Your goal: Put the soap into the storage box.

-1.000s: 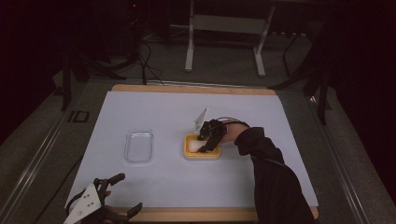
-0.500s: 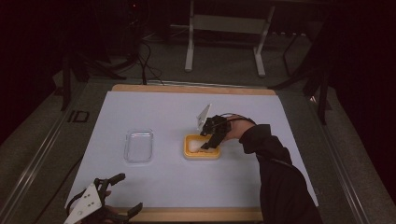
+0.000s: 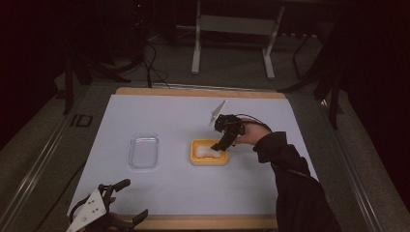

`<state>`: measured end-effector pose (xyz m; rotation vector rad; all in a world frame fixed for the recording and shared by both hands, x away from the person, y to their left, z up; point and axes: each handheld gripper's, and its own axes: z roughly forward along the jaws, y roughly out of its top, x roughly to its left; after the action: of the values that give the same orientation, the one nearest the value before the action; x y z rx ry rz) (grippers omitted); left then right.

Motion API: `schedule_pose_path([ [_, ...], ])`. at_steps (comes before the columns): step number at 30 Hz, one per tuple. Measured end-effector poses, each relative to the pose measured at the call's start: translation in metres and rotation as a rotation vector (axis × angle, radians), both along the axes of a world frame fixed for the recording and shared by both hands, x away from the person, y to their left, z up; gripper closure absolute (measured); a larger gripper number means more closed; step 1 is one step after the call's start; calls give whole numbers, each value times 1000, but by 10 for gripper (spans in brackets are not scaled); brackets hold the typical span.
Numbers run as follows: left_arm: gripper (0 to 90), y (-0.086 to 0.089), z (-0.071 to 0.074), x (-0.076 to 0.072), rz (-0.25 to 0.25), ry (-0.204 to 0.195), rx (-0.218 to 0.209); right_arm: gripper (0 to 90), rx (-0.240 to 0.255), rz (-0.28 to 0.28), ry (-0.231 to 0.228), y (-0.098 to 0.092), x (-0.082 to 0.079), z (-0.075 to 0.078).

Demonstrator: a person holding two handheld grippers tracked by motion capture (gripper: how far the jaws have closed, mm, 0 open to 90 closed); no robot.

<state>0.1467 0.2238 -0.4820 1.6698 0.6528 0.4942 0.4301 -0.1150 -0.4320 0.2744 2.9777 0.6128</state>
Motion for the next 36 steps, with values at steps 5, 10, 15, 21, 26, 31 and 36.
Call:
schedule_pose_path([
  [5, 1, -1, 0, 0, -2, 0, -1, 132, 49, -96, -13, -8, 0, 5],
  [10, 1, 0, 0, 0, 0, 4, -3, 135, 87, -202, -15, -16, -5, 7],
  [15, 1, -1, -1, 1, 6, 11, 7, 135, 94, -255, -56, -23, -18, 5],
  [21, 1, -1, -1, 1, 9, 13, 6, 134, 123, -305, -58, -36, -30, -4],
  [26, 1, -1, -1, 1, 6, 13, 8, 137, 148, -372, -78, -46, -39, -10],
  [31, 1, -2, -1, 2, 3, 14, 12, 137, 171, -423, -83, -59, -54, -20],
  [36, 1, -3, -1, 2, 5, 13, 10, 142, 208, -456, -113, -69, -71, -27],
])
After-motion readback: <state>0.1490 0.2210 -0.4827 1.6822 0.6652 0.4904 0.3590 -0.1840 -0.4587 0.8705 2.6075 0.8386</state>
